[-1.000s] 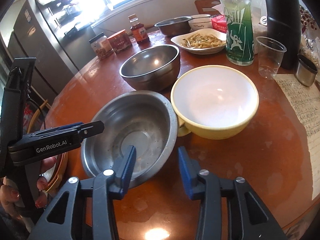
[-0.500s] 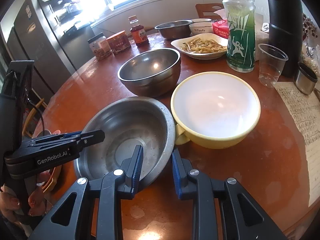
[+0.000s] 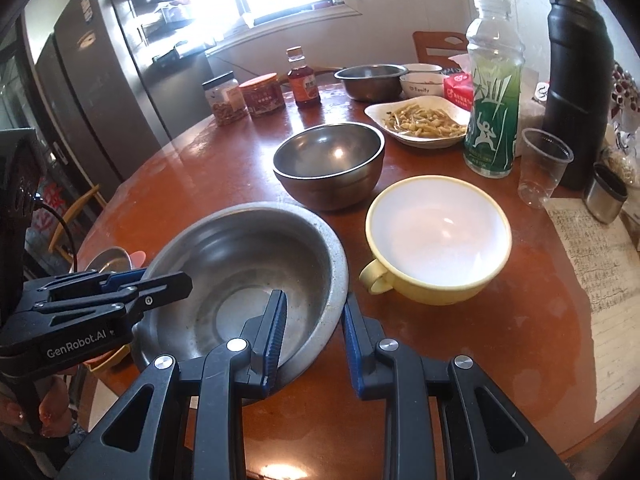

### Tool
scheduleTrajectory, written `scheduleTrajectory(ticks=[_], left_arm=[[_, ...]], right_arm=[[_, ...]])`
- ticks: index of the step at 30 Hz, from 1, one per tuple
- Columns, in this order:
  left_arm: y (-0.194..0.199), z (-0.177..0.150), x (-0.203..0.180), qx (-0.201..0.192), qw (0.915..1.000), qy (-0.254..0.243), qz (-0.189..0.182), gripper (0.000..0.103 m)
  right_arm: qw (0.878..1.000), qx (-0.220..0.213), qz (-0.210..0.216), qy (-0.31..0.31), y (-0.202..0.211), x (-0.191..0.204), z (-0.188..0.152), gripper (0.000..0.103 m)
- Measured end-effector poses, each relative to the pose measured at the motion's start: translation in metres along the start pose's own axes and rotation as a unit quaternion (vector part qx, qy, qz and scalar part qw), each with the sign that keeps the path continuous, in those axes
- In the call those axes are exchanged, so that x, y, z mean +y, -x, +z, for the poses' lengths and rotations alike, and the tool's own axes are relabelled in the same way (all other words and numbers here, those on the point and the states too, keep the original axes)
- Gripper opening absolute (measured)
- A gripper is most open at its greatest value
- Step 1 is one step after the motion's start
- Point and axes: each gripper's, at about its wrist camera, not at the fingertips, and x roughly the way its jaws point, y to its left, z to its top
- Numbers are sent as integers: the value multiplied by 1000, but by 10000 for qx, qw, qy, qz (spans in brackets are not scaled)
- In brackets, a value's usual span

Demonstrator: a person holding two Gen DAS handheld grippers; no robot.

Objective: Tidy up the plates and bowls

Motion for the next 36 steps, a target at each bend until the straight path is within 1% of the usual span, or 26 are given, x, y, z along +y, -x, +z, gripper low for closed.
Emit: scheduleTrajectory(ticks=[4, 9, 13, 17, 24, 30, 36], left_arm=[[4, -10, -7, -35, 10000, -83, 8, 29], [1, -22, -17, 26, 9998, -153, 106, 29], [-3, -31, -24, 115, 9996, -233, 125, 29], [-10, -38, -26, 232, 9994, -209, 112, 29], [-15, -43, -19, 323, 9988, -183, 322, 29], [-20, -45, -17, 409, 9986, -213, 277, 29], [-21, -44, -20, 394, 9986, -275, 198, 29]], right_arm=[[10000, 24, 3, 62, 5, -2, -9, 29], [9999, 128, -10, 38, 4, -8, -21, 29], [9999, 112, -70, 75, 7, -11, -26, 29], [9998, 137, -111, 117, 7, -14, -29, 29], [9995, 210, -34, 227, 0, -7, -31, 29], [9990, 384, -73, 217, -10, -5, -32, 29], [9987, 453, -144, 174, -12, -10, -32, 31]])
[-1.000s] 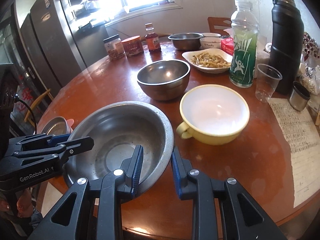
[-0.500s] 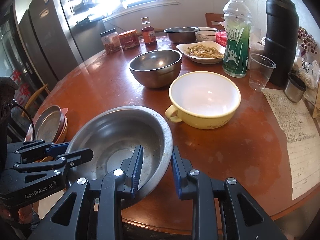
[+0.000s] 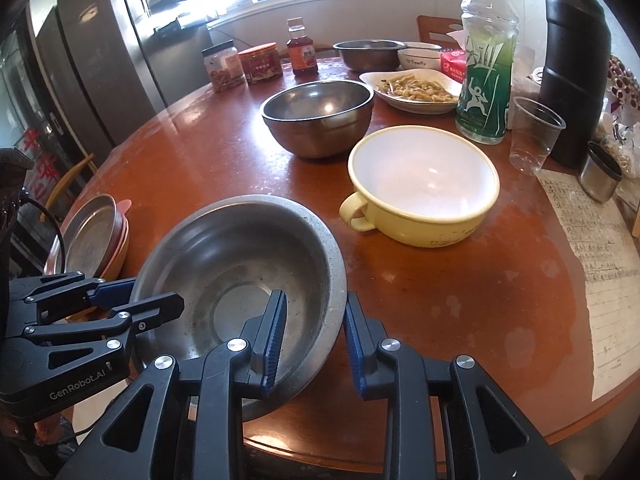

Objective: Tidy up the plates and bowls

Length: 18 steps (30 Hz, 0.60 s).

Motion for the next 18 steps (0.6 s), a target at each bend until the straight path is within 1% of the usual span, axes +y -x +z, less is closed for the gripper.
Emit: scheduleTrajectory(ticks=[3, 8, 13, 18], left_arm=[[0, 1, 2, 24, 9999, 62, -91, 31], [2, 3, 6, 35, 9994, 200, -276, 32], [6, 4, 4, -25, 9995, 146, -261, 36], [6, 4, 3, -23, 9997, 124, -216, 37]], right_arm=[[10000, 18, -26, 33, -1, 1, 0, 32], [9999, 48, 96, -81, -1, -1, 1, 38], [9999, 54, 92, -85, -1, -1, 2, 39], [9999, 44, 91, -105, 1, -1, 2, 39]])
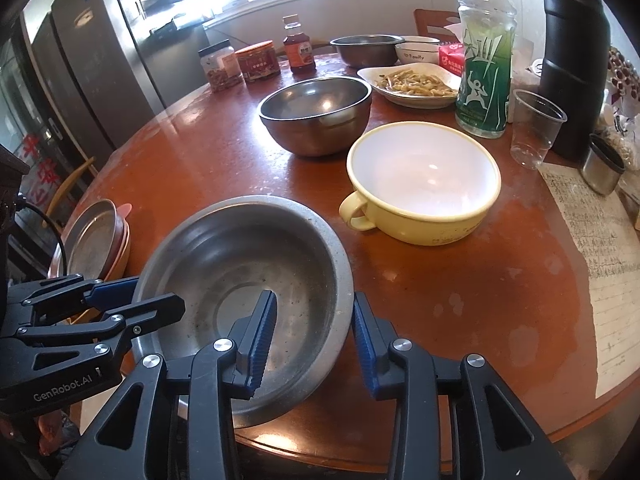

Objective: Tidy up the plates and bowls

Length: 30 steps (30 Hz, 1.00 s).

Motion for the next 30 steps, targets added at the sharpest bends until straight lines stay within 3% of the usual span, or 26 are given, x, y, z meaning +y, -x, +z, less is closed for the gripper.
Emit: scheduleTrajectory(ticks=[9, 21, 30], left_arm=[[11, 0, 0, -255, 9997, -31, -2, 47], [29, 5, -3, -631, 9980, -77, -65, 50], [34, 36, 5, -761, 9970, 116, 26, 51]], right_arm=[[9999, -119, -33, -28, 5, -1, 1, 48], [9986, -474, -48, -249, 22, -17, 3, 56], [9964, -750, -121, -378, 33, -37, 27, 57]])
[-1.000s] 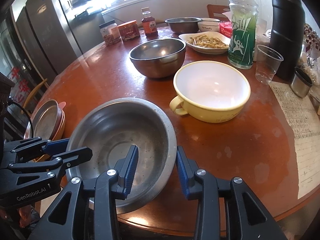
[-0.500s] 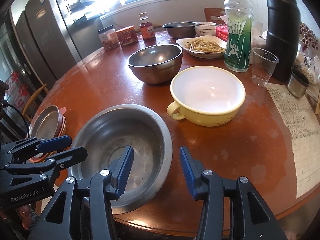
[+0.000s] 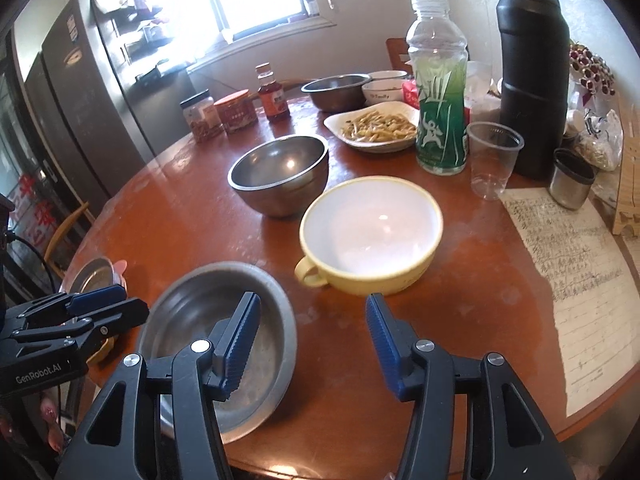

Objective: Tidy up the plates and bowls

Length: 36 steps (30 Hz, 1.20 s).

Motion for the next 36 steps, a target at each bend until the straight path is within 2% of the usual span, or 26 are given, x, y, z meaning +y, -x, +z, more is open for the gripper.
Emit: scheduleTrajectory(ticks=[5, 9, 11, 13, 15, 18, 25, 27, 29, 31, 36], left_arm=[[-8, 36, 1, -74, 9998, 169, -15, 52], [-25, 61, 1, 52, 9995, 314, -9, 53], [-36, 72, 4, 143, 9989, 444, -79, 53], [-45, 83, 7, 184, 9984, 529, 25, 53], [-55, 92, 11, 262, 9973, 624, 302, 53], [-72, 104, 15, 355, 9956, 695, 515, 53], [-108, 114, 21, 556, 9938, 824, 490, 53], [-116, 114, 24, 649, 9929, 908, 409, 53], [-120, 114, 25, 672, 9927, 929, 376, 56], [-123, 114, 25, 719, 9922, 935, 400, 57], [-131, 114, 28, 820, 9906, 1065, 253, 57]], right_arm=[[9998, -187, -11, 84, -5, -1, 29, 57], [9995, -276, -62, 142, -18, 0, 57, 57], [9996, -232, -52, 161, -28, 0, 71, 57], [9995, -205, -72, 233, -39, 1, 84, 57], [9992, -175, -53, 353, -51, 3, 95, 57], [9988, 19, -73, 476, -69, 7, 107, 57], [9971, 201, -413, 606, -115, 6, 125, 57], [9968, 331, -432, 581, -127, 3, 126, 53], [9967, 431, -398, 569, -135, 2, 126, 45], [9966, 480, -345, 581, -141, 2, 125, 43], [9962, 611, -199, 584, -152, 6, 123, 31]])
